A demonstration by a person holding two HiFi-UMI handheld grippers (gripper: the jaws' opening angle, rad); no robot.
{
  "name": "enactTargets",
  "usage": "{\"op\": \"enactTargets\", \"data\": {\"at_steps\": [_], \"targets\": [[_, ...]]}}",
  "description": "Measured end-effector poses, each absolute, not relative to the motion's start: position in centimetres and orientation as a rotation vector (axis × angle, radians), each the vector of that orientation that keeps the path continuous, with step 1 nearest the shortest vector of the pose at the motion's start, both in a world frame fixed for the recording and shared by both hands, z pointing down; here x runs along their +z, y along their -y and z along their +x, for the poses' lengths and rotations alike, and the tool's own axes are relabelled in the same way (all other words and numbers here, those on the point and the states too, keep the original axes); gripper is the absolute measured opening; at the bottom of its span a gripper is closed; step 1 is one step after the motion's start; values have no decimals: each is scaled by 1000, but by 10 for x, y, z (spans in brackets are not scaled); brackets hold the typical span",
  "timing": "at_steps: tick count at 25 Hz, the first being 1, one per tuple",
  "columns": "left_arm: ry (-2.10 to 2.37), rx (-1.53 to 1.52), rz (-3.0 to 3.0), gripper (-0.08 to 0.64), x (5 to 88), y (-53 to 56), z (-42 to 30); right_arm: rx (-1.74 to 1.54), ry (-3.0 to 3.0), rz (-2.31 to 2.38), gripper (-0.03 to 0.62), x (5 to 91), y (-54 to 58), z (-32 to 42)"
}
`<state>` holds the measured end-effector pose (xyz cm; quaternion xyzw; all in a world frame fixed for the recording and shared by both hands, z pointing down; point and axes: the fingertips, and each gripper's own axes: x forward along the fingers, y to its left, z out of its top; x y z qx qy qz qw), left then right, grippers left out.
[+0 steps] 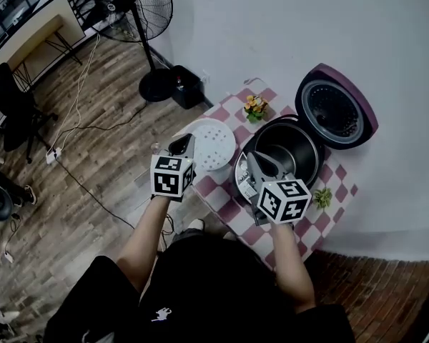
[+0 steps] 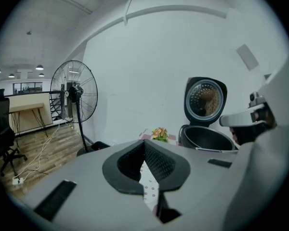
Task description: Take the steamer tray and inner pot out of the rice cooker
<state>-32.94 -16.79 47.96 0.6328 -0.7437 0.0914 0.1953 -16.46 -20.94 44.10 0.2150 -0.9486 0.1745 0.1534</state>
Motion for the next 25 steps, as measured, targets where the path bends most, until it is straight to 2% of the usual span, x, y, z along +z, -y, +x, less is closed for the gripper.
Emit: {"op": "enactTargets", "data": {"at_steps": [11, 25], "targets": [[2046, 283, 1937, 3, 452, 202, -250, 404, 2690, 772, 2, 438, 252, -78], [2000, 664, 2040, 5, 455, 265, -177, 305, 2549, 955, 2, 476, 325, 35]]}}
